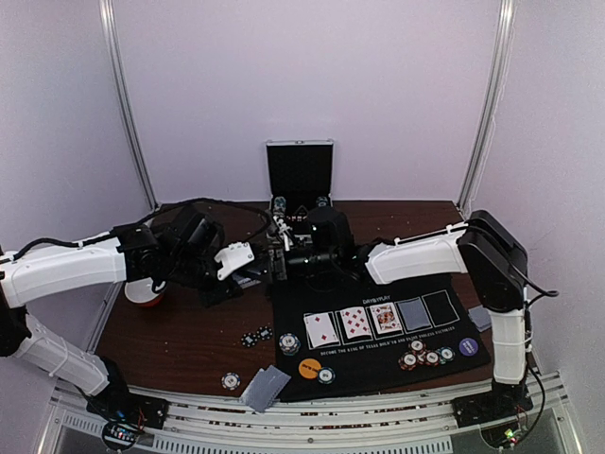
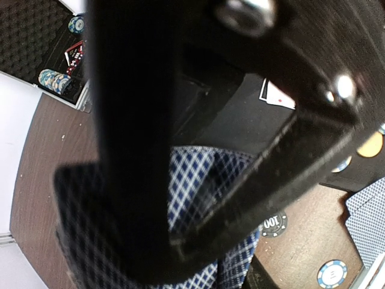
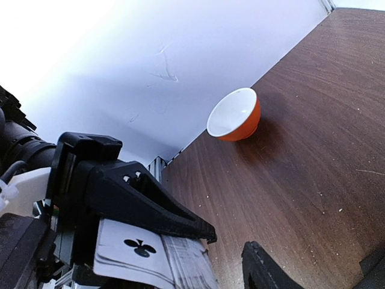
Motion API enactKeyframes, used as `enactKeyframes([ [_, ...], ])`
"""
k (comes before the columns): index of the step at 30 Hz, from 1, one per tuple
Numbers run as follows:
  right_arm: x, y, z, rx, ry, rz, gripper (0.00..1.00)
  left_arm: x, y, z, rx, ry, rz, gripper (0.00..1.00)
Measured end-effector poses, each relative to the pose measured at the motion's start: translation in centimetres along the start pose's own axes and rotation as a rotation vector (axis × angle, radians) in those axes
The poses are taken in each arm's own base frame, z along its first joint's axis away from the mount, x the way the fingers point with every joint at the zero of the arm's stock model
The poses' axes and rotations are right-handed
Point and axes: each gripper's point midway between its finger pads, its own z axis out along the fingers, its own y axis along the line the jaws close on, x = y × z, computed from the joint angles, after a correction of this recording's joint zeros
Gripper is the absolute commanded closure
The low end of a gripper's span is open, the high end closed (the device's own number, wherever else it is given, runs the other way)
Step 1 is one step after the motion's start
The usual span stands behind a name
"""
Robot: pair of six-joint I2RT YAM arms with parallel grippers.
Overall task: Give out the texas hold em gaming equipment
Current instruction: Pick up the poker card from the face-down deck piles.
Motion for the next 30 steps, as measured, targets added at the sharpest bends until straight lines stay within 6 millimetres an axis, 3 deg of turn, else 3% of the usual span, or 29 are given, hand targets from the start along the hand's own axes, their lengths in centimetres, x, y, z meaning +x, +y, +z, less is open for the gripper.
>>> enactKeyframes([
  [9, 0.1, -1.1, -1.0, 0.047, -0.010, 0.017, 0.60, 0.2, 0.0, 0.1, -0.001, 0.010, 0.000, 0.65],
  [22, 0.5, -1.1, -2.0, 0.100, 0.036, -0.012, 0.85, 0.2, 0.1, 0.1, -0.007, 0.012, 0.000, 0.65],
  [30, 0.7, -0.9, -2.4, 0.113, 0.058, -0.025, 0.91, 0.1, 0.0, 0.1, -0.002, 0.007, 0.000, 0.65],
])
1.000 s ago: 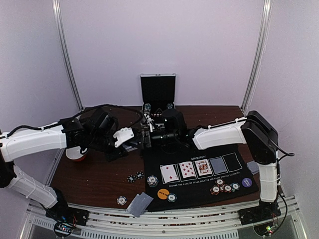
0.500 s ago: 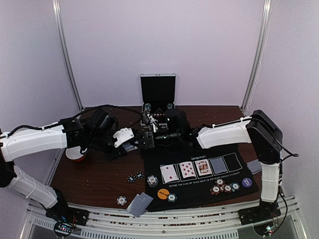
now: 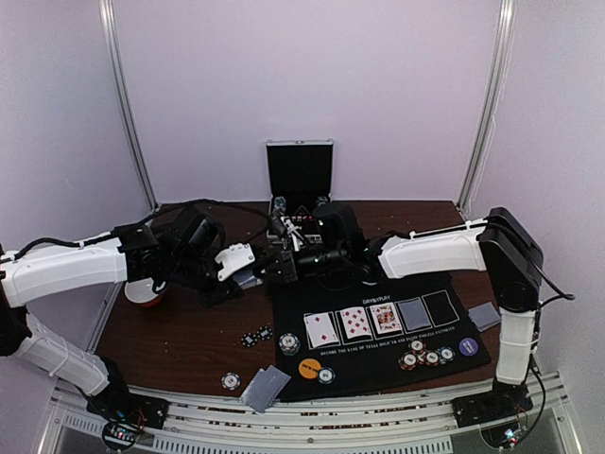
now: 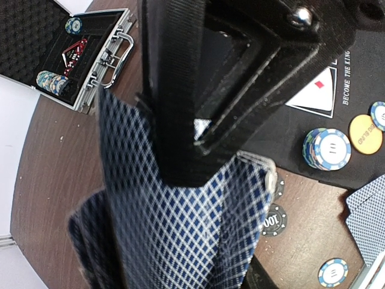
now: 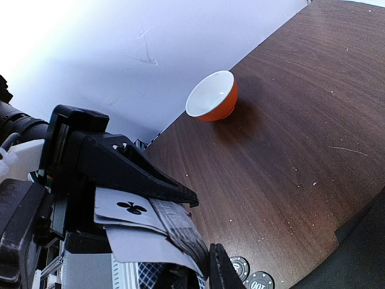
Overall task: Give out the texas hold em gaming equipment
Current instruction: Pick up the poker card from the face-down deck piles.
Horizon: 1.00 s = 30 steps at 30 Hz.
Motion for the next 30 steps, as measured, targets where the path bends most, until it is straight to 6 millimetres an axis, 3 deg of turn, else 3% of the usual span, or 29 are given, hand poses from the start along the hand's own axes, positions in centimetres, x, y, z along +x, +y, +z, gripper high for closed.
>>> enactKeyframes([
  [12, 0.28, 0.09, -0.53, 0.020, 0.027, -0.006, 0.77, -0.09, -0.10, 0.00, 0.004, -0.004, 0.000, 0.65],
  [25, -0.66, -0.13, -0.72, 0.037, 0.013, -0.033, 0.93, 0.02, 0.28, 0.00, -0.016, 0.003, -0.003, 0.65],
  [30, -0.58, -0.02, -1.02, 0.047, 0.026, -0.044, 0.94, 0.17, 0.27, 0.07, -0.018, 0.007, -0.003, 0.65],
])
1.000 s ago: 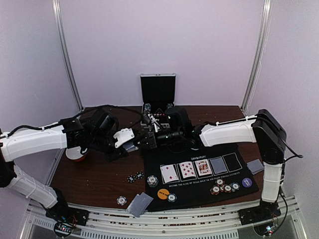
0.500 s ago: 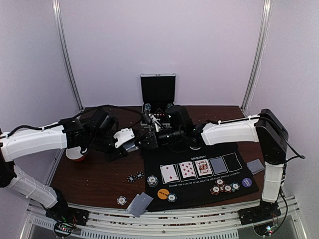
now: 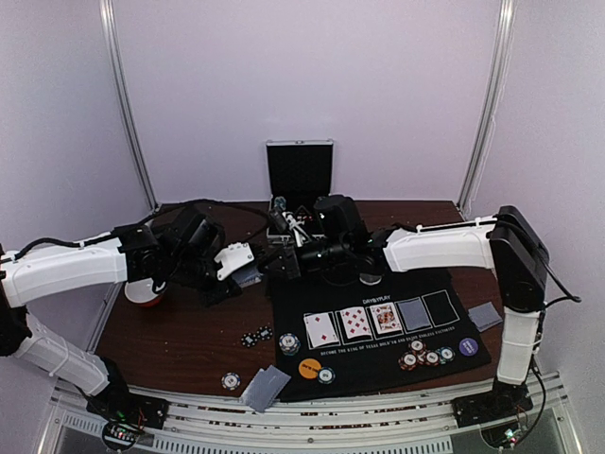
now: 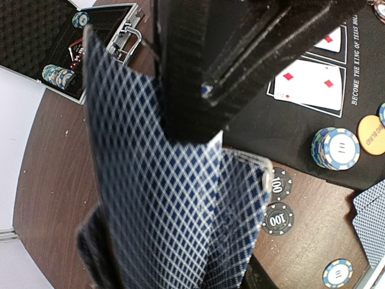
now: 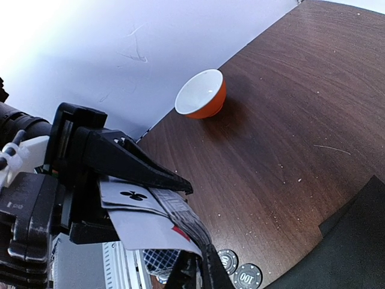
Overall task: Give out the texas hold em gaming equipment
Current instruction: Pick up the poker card from the face-down deck piles.
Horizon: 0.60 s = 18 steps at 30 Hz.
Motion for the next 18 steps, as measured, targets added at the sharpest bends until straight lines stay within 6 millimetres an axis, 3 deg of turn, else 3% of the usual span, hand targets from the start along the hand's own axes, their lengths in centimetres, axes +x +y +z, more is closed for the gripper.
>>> enactKeyframes([
  [2, 0.0, 0.1, -0.2, 0.004, 0.006, 0.000, 1.00, 0.1, 0.0, 0.0, -0.001, 0.002, -0.001, 0.65],
  [18, 0.1, 0.5, -1.3, 0.019, 0.038, -0.002, 1.00, 0.5, -0.1, 0.2, -0.002, 0.012, -0.015, 0.65],
])
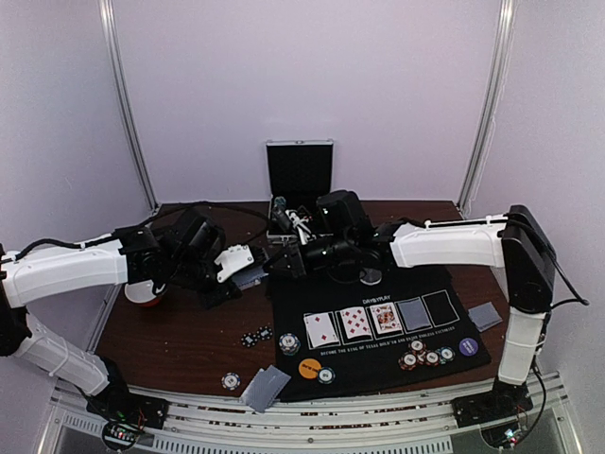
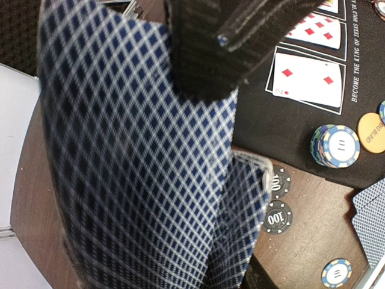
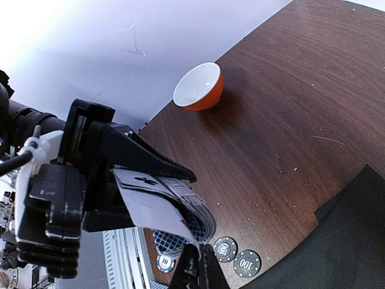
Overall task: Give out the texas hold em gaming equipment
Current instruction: Pick up the poker card from the face-down deck piles, then distribute the poker card in the community card area.
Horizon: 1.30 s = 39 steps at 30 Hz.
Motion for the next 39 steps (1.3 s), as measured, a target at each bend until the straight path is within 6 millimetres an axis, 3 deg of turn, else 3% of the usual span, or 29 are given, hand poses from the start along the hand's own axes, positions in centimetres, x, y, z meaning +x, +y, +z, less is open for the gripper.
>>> enactKeyframes([
  [10, -1.7, 0.6, -2.1, -0.007, -0.029, 0.000, 1.00, -0.2, 0.3, -0.2, -0.008, -0.016, -0.034, 0.66],
  [17, -1.4, -0.5, -2.8, 0.026, -0.009, 0.027, 1.00, 0.1, 1.0, -0.2, 0.000, -0.021, -0.086, 0.66],
  [23, -2.5, -1.3, -4.8, 0.067, -0.031, 0.079, 1.00, 0.8, 2.2, 0.0, -0.018, -0.012, -0.154, 0.66],
  [26, -3.6, -2.9, -9.1, 0.159, -0.129, 0.167, 1.00, 1.2, 2.7, 0.1, -0.029, -0.008, -0.192, 0.66],
  [30, -1.7, -7.7, -18.5, 0.388, -0.330, 0.381, 1.00, 2.0, 3.2, 0.4, -0.040, 0.008, -0.234, 0.67],
  [32, 1.1, -10.4, -23.8, 0.525, -0.462, 0.521, 1.00, 2.1, 3.3, 0.4, -0.046, 0.011, -0.252, 0.67],
  [34, 5.3, -12.4, -27.9, 0.652, -0.580, 0.659, 1.00, 2.1, 3.4, 0.5, -0.050, 0.009, -0.267, 0.67],
  [36, 9.1, -13.5, -30.3, 0.747, -0.658, 0.772, 1.00, 2.0, 3.5, 0.5, -0.054, 0.002, -0.279, 0.67],
  [39, 12.1, -14.6, -32.9, 0.865, -0.763, 0.913, 1.00, 2.2, 3.5, 0.8, -0.057, 0.001, -0.290, 0.67],
])
